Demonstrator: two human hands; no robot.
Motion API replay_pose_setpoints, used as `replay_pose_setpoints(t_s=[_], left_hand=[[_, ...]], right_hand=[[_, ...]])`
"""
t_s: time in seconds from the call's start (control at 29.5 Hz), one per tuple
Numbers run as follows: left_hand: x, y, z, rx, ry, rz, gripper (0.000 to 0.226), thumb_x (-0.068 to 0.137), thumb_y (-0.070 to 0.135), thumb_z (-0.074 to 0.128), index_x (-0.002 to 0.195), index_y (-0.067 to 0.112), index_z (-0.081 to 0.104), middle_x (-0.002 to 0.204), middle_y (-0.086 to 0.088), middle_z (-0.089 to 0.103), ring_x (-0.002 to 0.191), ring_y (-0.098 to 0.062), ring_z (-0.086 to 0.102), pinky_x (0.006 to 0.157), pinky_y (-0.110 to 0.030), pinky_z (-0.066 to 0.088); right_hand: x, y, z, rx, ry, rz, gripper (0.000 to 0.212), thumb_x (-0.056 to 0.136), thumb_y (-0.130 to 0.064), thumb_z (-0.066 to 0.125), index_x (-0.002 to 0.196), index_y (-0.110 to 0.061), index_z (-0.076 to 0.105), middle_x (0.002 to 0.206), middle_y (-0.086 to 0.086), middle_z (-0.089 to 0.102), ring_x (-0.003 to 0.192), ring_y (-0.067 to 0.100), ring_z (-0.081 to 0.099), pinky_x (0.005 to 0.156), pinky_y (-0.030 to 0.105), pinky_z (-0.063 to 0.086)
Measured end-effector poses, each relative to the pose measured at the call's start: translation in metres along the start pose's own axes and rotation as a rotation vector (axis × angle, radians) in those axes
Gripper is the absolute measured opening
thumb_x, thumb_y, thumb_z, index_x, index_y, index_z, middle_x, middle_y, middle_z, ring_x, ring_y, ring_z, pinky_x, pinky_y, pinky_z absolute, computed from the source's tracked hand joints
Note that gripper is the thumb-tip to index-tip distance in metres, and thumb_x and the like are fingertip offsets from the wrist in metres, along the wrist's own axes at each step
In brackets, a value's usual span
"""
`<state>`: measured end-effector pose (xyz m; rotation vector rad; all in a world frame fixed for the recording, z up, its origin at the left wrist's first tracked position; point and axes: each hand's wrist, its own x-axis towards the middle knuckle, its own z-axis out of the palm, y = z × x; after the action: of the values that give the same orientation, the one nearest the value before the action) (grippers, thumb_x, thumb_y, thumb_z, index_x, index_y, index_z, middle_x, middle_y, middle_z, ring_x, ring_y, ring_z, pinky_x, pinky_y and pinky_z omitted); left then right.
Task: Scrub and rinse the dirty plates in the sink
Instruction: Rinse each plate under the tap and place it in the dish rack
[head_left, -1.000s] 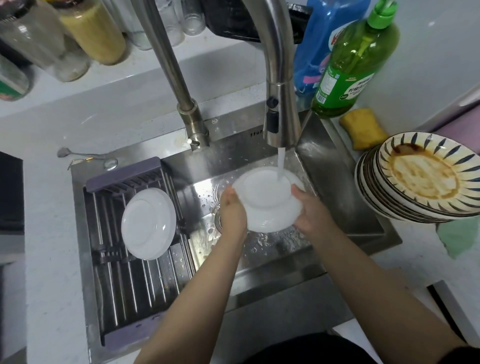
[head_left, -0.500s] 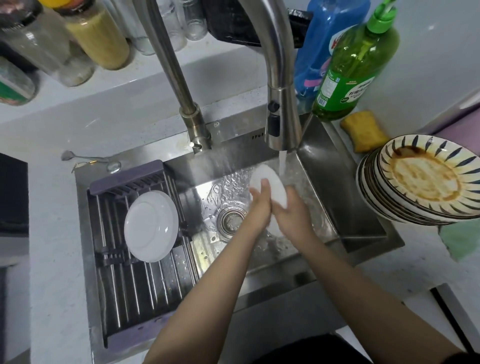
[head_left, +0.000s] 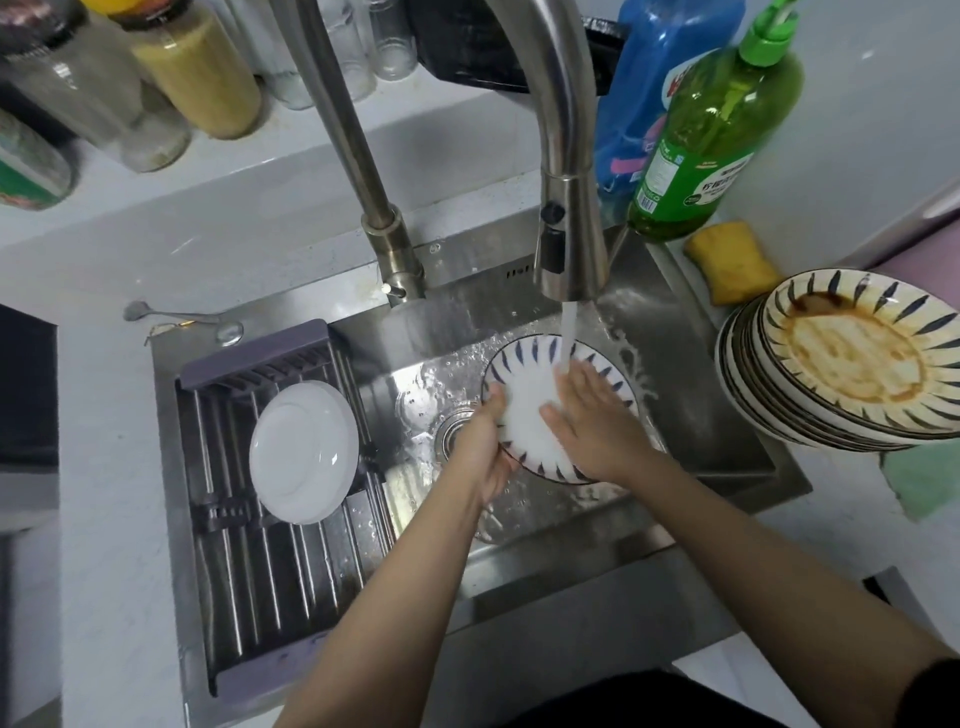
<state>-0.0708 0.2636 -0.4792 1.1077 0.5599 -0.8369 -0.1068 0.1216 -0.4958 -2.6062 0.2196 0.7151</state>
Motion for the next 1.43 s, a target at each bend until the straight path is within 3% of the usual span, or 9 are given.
replay_pose_setpoints(t_s=[0.14, 0.31, 0.44, 0.58, 0.81, 0.92, 1.09, 1.22, 1.43], left_hand=[[-0.003, -0.002, 0.003, 0.114, -0.043, 0.059, 0.064, 0.091, 0.057, 0.041, 0.138, 0.014, 0.045, 0.134, -0.010, 0.057, 0.130, -0.024, 0.049, 0.112, -0.045, 0.036], [-0.004, 0.013, -0.017, -0.090, 0.078, 0.087, 0.045, 0.104, 0.038, 0.030, 0.121, 0.005, 0.056, 0.112, -0.014, 0.067, 0.101, -0.024, 0.065, 0.093, -0.038, 0.051], [-0.009, 0.020, -0.037, -0.137, 0.131, 0.066, 0.045, 0.104, 0.035, 0.030, 0.131, 0.005, 0.051, 0.120, -0.014, 0.063, 0.094, -0.023, 0.064, 0.070, -0.033, 0.055], [-0.024, 0.029, -0.051, -0.132, 0.126, 0.077, 0.043, 0.103, 0.037, 0.038, 0.124, 0.005, 0.058, 0.118, -0.013, 0.066, 0.090, -0.021, 0.067, 0.064, -0.030, 0.058], [-0.057, 0.063, -0.090, 0.038, 0.164, 0.268, 0.061, 0.094, 0.058, 0.043, 0.136, 0.014, 0.050, 0.137, -0.004, 0.056, 0.122, -0.012, 0.055, 0.099, -0.032, 0.046], [-0.070, 0.072, -0.113, 0.196, 0.200, 0.405, 0.031, 0.102, 0.035, 0.038, 0.131, 0.027, 0.046, 0.111, 0.020, 0.058, 0.091, 0.014, 0.055, 0.090, -0.022, 0.041], [-0.083, 0.079, -0.171, 0.270, 0.362, 0.480, 0.067, 0.077, 0.044, 0.066, 0.139, 0.031, 0.044, 0.131, 0.003, 0.057, 0.112, -0.013, 0.058, 0.089, -0.035, 0.051], [-0.079, 0.073, -0.210, 0.258, 0.508, 0.411, 0.064, 0.072, 0.044, 0.066, 0.132, 0.029, 0.049, 0.128, -0.001, 0.059, 0.115, -0.022, 0.058, 0.098, -0.047, 0.049], [-0.053, 0.048, -0.233, 0.241, 0.702, 0.252, 0.095, 0.059, 0.058, 0.061, 0.142, 0.014, 0.042, 0.132, -0.011, 0.056, 0.119, -0.031, 0.055, 0.101, -0.049, 0.046]], right_hand=[[0.008, -0.035, 0.004, 0.152, 0.003, -0.162, 0.052, 0.103, -0.039, 0.011, 0.151, -0.028, -0.005, 0.158, -0.006, -0.009, 0.140, 0.010, -0.023, 0.117, 0.032, -0.014], [-0.023, -0.031, 0.002, 0.050, -0.120, -0.516, 0.055, 0.099, -0.047, 0.015, 0.150, -0.028, 0.016, 0.153, -0.019, 0.011, 0.139, -0.004, -0.002, 0.116, 0.021, -0.003], [-0.037, -0.001, 0.010, -0.065, 0.262, -0.629, 0.045, 0.091, -0.047, 0.042, 0.123, -0.023, 0.063, 0.131, -0.008, 0.059, 0.122, 0.009, 0.054, 0.097, 0.030, 0.047], [-0.041, -0.022, 0.014, 0.024, 0.498, -0.681, 0.027, 0.086, -0.019, 0.049, 0.092, -0.008, 0.073, 0.104, 0.003, 0.072, 0.094, 0.017, 0.067, 0.080, 0.029, 0.044], [-0.051, -0.103, -0.013, 0.602, 0.369, -0.400, 0.001, 0.088, -0.020, 0.061, 0.087, -0.021, 0.061, 0.064, -0.013, 0.057, 0.062, -0.003, 0.053, 0.054, 0.005, 0.036], [-0.040, -0.137, -0.026, 0.914, 0.225, -0.314, 0.013, 0.090, -0.010, 0.061, 0.087, -0.022, 0.059, 0.077, -0.011, 0.063, 0.067, 0.006, 0.057, 0.058, 0.010, 0.042], [-0.012, -0.184, -0.028, 1.334, -0.063, -0.153, 0.011, 0.095, -0.012, 0.054, 0.088, -0.013, 0.062, 0.085, 0.002, 0.066, 0.079, 0.020, 0.061, 0.069, 0.035, 0.050], [0.023, -0.212, -0.003, 1.241, -0.161, -0.055, 0.013, 0.096, -0.015, 0.054, 0.095, -0.008, 0.065, 0.090, 0.006, 0.067, 0.080, 0.020, 0.062, 0.063, 0.029, 0.052], [0.056, -0.231, 0.038, 0.922, 0.042, -0.004, 0.025, 0.091, -0.014, 0.062, 0.113, -0.002, 0.068, 0.096, 0.006, 0.068, 0.083, 0.015, 0.058, 0.065, 0.022, 0.044]])
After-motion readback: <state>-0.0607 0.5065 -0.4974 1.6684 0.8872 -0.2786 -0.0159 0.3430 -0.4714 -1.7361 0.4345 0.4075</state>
